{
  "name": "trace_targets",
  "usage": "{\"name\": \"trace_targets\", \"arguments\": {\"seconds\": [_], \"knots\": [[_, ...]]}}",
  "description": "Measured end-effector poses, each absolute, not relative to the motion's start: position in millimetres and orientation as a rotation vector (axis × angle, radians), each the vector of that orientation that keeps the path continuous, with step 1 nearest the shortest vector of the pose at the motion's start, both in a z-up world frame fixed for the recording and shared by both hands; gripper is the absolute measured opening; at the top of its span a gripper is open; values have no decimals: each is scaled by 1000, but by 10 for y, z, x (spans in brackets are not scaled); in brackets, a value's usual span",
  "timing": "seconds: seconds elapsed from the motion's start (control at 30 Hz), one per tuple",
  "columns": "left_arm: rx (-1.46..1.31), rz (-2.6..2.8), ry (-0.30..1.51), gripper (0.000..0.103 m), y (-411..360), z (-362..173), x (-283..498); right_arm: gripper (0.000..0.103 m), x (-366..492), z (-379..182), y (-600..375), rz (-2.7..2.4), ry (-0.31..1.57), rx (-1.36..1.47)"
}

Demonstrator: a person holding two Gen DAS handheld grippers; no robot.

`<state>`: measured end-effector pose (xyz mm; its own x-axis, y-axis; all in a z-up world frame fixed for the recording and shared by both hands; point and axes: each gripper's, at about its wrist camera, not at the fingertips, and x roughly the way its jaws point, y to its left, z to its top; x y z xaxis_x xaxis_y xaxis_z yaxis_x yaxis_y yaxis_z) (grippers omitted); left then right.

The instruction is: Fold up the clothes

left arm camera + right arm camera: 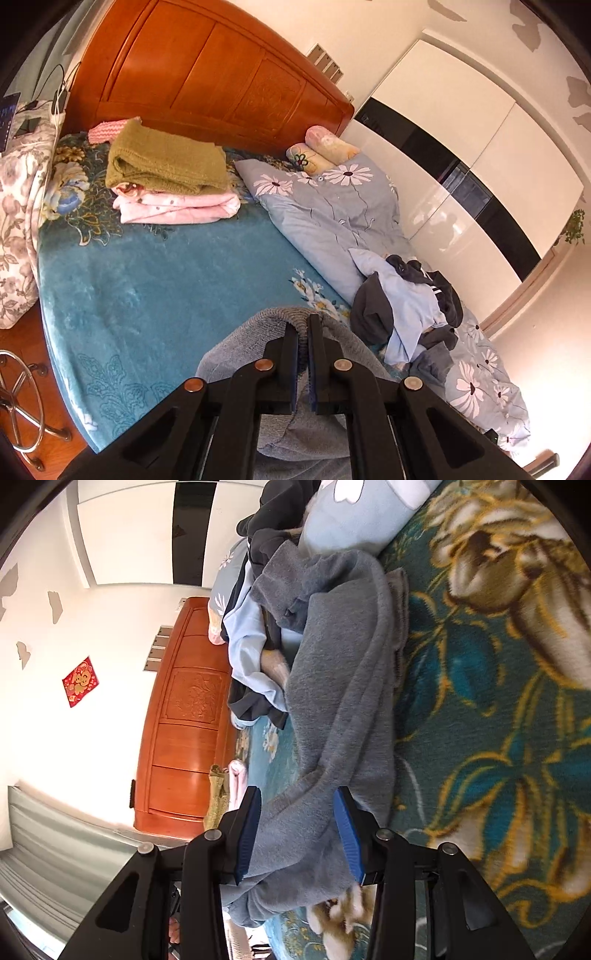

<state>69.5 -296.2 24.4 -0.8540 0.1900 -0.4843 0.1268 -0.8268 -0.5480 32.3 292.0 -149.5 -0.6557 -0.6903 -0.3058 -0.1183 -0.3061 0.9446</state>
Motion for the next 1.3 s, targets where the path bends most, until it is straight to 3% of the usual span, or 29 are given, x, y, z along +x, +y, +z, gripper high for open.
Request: {"name": "trace_targets", "arguments": {"seconds": [0.27, 0.4, 0.57, 0.63, 0.67, 0.7, 0.77, 0.93, 1.07, 1.23, 1.3], "knots": [[-652, 2918, -833, 4, -2982, 767, 953, 44, 110, -1590, 2506, -1863, -1558, 1088], [-618, 2922, -803, 4, -2945, 888, 1029, 44, 10, -1624, 2664, -1862, -1720, 937], [-560, 2925, -827, 4, -2986, 989, 1173, 43, -210, -1759, 2778, -1907, -1815, 990], [-557, 2917, -838, 4, -3018, 1014, 1212, 31, -249, -1822, 2791, -1901, -1858, 997], [-557, 2915, -838, 4, -3030, 1025, 1232, 16, -241, -1804, 2803, -1896, -1867, 959], [-555, 2916, -832, 4, -3033, 1039, 1251, 10, -226, -1772, 2817, -1891, -1873, 909], [-544, 2918, -819, 4, -3032, 1060, 1290, 8, -160, -1609, 2910, -1904, -1866, 740], [-527, 2887, -803, 4, -2974, 1080, 1348, 6, 122, -861, 3264, -1989, -1725, 329], [-512, 2862, -764, 5, -2898, 1105, 1461, 5, 729, 30, 3531, -2121, -1466, 47], [-509, 2868, -729, 5, -2902, 1206, 1506, 5, 1670, 1060, 3467, -2339, -1048, -137], [-510, 2873, -739, 5, -2922, 1225, 1422, 5, 1705, 1208, 3291, -2380, -983, -101]]}}
